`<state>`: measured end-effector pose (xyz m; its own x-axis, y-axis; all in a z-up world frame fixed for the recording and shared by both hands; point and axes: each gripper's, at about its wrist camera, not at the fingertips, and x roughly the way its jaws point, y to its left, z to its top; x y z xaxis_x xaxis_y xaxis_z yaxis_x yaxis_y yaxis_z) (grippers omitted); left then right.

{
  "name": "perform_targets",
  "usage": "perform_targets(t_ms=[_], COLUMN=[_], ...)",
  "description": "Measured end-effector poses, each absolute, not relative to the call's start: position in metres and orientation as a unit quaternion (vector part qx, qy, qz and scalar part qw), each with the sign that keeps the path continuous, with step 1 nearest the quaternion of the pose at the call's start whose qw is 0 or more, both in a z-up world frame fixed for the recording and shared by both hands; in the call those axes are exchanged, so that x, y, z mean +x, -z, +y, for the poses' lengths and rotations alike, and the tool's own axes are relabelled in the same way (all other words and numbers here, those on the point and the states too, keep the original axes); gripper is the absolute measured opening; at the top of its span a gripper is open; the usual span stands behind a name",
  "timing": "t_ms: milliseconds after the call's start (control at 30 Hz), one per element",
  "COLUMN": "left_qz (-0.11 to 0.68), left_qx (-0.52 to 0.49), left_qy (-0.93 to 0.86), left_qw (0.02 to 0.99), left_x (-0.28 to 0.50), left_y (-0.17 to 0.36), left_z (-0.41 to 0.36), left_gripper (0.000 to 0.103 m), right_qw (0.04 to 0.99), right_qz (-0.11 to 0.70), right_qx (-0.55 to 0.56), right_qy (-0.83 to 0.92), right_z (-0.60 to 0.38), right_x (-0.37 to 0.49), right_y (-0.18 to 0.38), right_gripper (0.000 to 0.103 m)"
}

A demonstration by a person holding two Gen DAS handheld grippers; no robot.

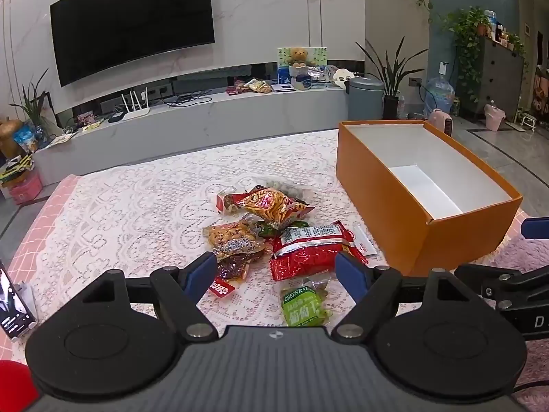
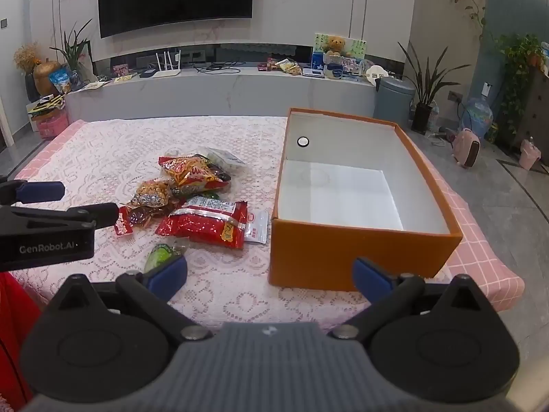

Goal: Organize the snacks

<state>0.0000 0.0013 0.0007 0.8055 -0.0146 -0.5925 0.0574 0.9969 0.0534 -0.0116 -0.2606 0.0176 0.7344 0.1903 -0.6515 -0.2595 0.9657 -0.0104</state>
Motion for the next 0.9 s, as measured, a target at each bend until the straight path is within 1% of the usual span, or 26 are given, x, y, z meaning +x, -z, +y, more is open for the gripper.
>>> perform_targets(t_ms=[267,367,433,900], left_qz=[0.319,0.323,0.323,0.327], left_qx=[0.025,0.037,0.037,0.033], left_qy=[0.024,0.018,0.017,0.019], left_qw=[0.947,0.946,0.945,0.944], left_x=[-0.001,0.003,0.003,0.005], left_y=[0.002,0.003,0.002,0.003], left_z=[0.014,0.003,0.002,0.007], left_gripper=[0.09,0.089,0.089,0.089], right_qw=[0.928,0.928,0.928,0.926], right_qz=[0.349,0.349,0.35,0.357], right_qx=[-0.056,-0.057,-0.057,-0.056], right_qy=[-0.116,-0.116,-0.116,-0.11], right_z=[-0.258,-0.256,-0.26,-0.259], right_x=[-0.008,-0.008,-0.009,-0.003], right_y=[-0.013,-0.01,-0.017,-0.013], right_gripper=[0.1,0.1,0.1,0.1])
